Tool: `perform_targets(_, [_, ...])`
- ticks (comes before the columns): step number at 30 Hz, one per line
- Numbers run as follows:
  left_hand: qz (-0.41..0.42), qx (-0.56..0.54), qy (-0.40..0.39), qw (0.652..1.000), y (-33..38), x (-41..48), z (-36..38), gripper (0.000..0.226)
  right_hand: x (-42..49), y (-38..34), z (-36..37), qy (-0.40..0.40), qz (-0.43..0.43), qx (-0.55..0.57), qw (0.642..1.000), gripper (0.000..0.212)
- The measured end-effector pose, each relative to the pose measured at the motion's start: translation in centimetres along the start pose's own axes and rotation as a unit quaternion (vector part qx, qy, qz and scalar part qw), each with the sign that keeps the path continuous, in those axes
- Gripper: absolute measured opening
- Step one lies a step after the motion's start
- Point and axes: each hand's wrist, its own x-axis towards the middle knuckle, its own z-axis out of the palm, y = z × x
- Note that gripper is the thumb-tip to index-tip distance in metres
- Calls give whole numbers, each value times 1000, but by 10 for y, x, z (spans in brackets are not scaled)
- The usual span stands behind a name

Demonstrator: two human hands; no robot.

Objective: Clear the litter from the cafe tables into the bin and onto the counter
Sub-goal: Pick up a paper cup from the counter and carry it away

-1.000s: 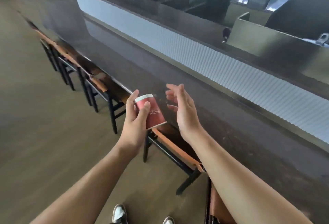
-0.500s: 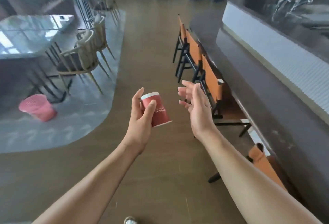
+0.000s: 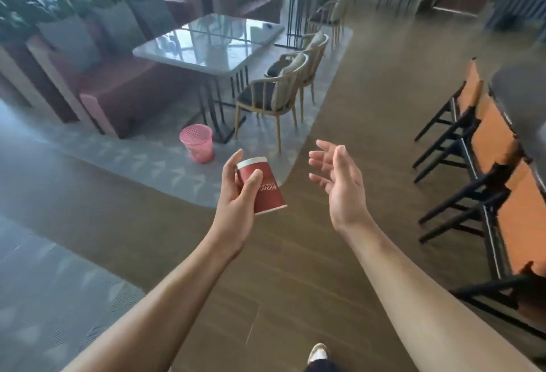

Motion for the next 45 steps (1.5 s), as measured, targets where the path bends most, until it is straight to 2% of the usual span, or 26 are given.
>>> perform_targets(2, [1,7,33,999,1,17,-22,62,21,12,30,-33,12,8,999,55])
perform_targets(4, [6,6,66,998,0,37,-41,58,42,24,55,-61,20,11,998,63])
perform_targets(10, [12,-1,128,992,-2,124,-64,39,131,60,112,-148,38,25,988,64])
perform_targets(16, [14,23,171,985,-5,238,-59,45,254,77,145,-196,46,27,979,69])
perform_targets(19, [30,17,186,982,-5,291,-55,38,311,80,161,-215,41,22,976,65])
perform_targets(25, [28,7,195,980,-4,367,-58,36,385,99,190,-231,52,11,972,61])
perform_targets(32, [25,13,191,981,-8,460,-88,39,462,124,239,-235,83,19,968,45])
perform_targets(34, [21,16,192,981,-10,490,-102,39,484,132,259,-238,87,18,967,46])
perform_targets(38, [25,12,186,982,-6,559,-141,57,535,144,312,-235,83,12,968,49])
perform_targets(42, [34,7,171,985,4,632,-185,48,588,154,377,-223,76,-8,972,50])
perform_targets(45, [33,-3,163,986,19,684,-215,51,625,160,422,-212,76,-10,974,51])
